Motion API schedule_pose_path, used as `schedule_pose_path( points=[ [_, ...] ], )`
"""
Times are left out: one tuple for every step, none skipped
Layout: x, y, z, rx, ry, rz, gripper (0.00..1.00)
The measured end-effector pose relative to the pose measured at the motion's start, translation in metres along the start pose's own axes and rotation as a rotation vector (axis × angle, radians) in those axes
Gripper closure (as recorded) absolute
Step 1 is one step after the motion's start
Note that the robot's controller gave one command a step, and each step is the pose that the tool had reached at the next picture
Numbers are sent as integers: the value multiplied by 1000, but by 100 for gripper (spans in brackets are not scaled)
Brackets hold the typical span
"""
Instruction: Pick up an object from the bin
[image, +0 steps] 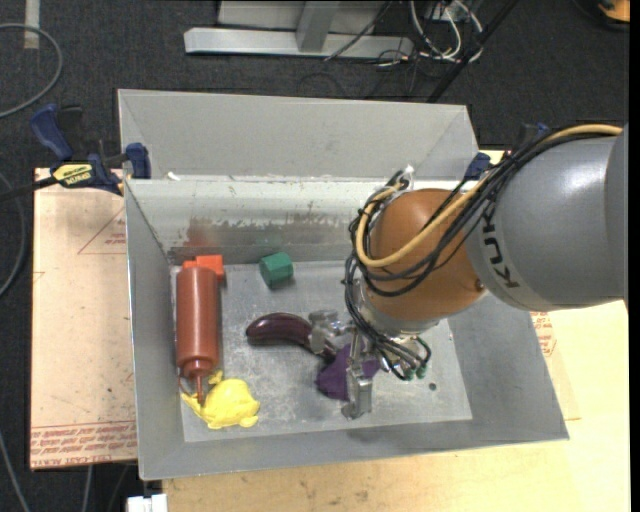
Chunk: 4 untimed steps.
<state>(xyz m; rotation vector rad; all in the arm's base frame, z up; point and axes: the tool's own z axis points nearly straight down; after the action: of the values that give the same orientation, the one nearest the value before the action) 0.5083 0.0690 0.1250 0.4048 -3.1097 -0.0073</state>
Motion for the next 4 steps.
schedule_pose_path(
  points=[
    [-14, -8, -6, 3, -11, 154, 0],
    [-12, -34, 11, 0, -4, 111, 0],
    [-53, -31, 53, 1, -14, 260, 100],
    [-53, -32, 53, 0, -14, 261, 100]
  ],
)
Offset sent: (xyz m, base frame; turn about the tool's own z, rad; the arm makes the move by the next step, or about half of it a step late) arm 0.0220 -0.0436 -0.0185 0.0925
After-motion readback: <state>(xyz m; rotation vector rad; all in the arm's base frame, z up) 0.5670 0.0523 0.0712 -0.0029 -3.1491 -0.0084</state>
